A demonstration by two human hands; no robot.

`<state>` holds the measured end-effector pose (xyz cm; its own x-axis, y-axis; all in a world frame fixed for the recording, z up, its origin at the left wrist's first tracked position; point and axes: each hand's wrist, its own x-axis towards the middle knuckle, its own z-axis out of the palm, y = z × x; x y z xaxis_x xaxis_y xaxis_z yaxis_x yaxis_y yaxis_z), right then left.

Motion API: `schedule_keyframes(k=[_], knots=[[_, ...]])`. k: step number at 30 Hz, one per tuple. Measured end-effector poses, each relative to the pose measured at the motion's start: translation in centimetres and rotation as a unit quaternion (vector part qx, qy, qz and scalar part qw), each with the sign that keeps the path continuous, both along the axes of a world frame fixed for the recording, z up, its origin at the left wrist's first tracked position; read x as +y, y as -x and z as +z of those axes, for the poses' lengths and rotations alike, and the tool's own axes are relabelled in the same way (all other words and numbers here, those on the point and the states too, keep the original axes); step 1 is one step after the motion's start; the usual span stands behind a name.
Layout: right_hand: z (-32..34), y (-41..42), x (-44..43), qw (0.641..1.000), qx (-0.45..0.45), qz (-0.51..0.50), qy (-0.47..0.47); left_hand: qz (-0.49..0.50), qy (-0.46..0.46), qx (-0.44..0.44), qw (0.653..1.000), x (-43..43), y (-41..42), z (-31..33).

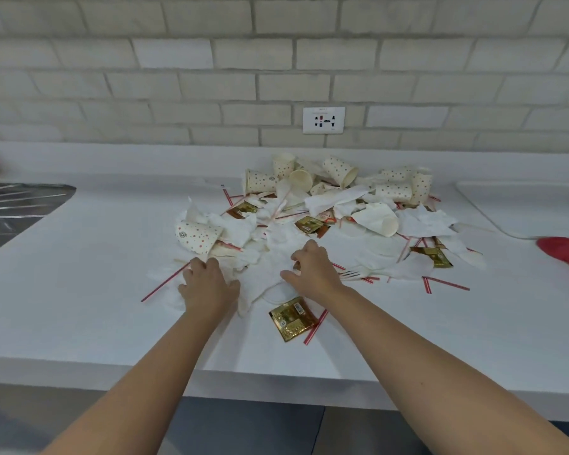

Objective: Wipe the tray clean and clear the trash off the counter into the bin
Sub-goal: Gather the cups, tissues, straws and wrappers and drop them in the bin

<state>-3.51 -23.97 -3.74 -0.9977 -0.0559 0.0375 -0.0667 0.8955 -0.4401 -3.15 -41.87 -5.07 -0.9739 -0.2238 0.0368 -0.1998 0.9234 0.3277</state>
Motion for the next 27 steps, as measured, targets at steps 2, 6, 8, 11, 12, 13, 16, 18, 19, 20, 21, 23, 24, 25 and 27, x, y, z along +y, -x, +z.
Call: schedule_keyframes(k=[2, 6, 8, 11, 12, 13, 16, 18, 19, 20, 21, 23, 24, 25, 27], knots=[[-0.2, 0.8, -1.2, 0.998, -0.011, -0.009, -0.060, -0.015, -0.009, -0.017, 1.000, -0.2, 0.5, -0.7], [-0.7, 2.4, -2.6, 0.991, -0.045, -0.032, -0.125, -0.084, -0.057, 0.019, 0.995, -0.2, 1.3, -1.4], [-1.0, 2.9, -2.8, 0.992, -0.034, -0.036, -0.118, -0.103, -0.075, 0.034, 0.991, -0.4, 1.6, -1.4], [-0.8, 3.6, -2.6, 0.997, 0.015, -0.030, -0.075, -0.113, -0.091, 0.073, 0.987, -0.8, 2.2, -1.1], [-0.4, 3.7, -2.5, 0.999, 0.025, -0.030, -0.023, -0.112, -0.088, 0.085, 0.986, -0.8, 2.3, -0.8], [0.2, 3.7, -2.3, 0.998, 0.032, -0.031, 0.047, -0.110, -0.085, 0.097, 0.986, -0.7, 2.6, -0.5], [2.2, 4.0, -1.6, 0.969, 0.060, -0.065, 0.231, -0.109, -0.137, 0.146, 0.974, -0.2, 3.2, 0.9], [3.1, 4.6, -0.9, 0.939, 0.084, -0.099, 0.317, -0.123, -0.221, 0.183, 0.950, 0.4, 3.4, 1.8], [3.5, 4.8, -0.5, 0.919, 0.097, -0.113, 0.364, -0.123, -0.267, 0.187, 0.937, 0.7, 3.4, 2.2], [4.0, 4.9, -0.3, 0.900, 0.106, -0.122, 0.405, -0.120, -0.305, 0.184, 0.927, 1.1, 3.4, 2.7], [4.4, 4.9, 0.0, 0.884, 0.108, -0.128, 0.436, -0.113, -0.337, 0.184, 0.917, 1.4, 3.5, 3.1], [5.1, 4.6, 0.5, 0.864, 0.105, -0.126, 0.476, -0.093, -0.392, 0.181, 0.897, 2.1, 3.7, 3.8], [5.5, 4.3, 0.6, 0.860, 0.102, -0.122, 0.485, -0.084, -0.422, 0.172, 0.886, 2.5, 3.8, 4.1], [5.6, 4.1, 0.5, 0.858, 0.098, -0.116, 0.491, -0.080, -0.448, 0.162, 0.875, 2.9, 4.0, 4.0], [5.3, 3.9, 0.0, 0.858, 0.095, -0.121, 0.490, -0.085, -0.501, 0.108, 0.855, 3.6, 4.3, 4.0]])
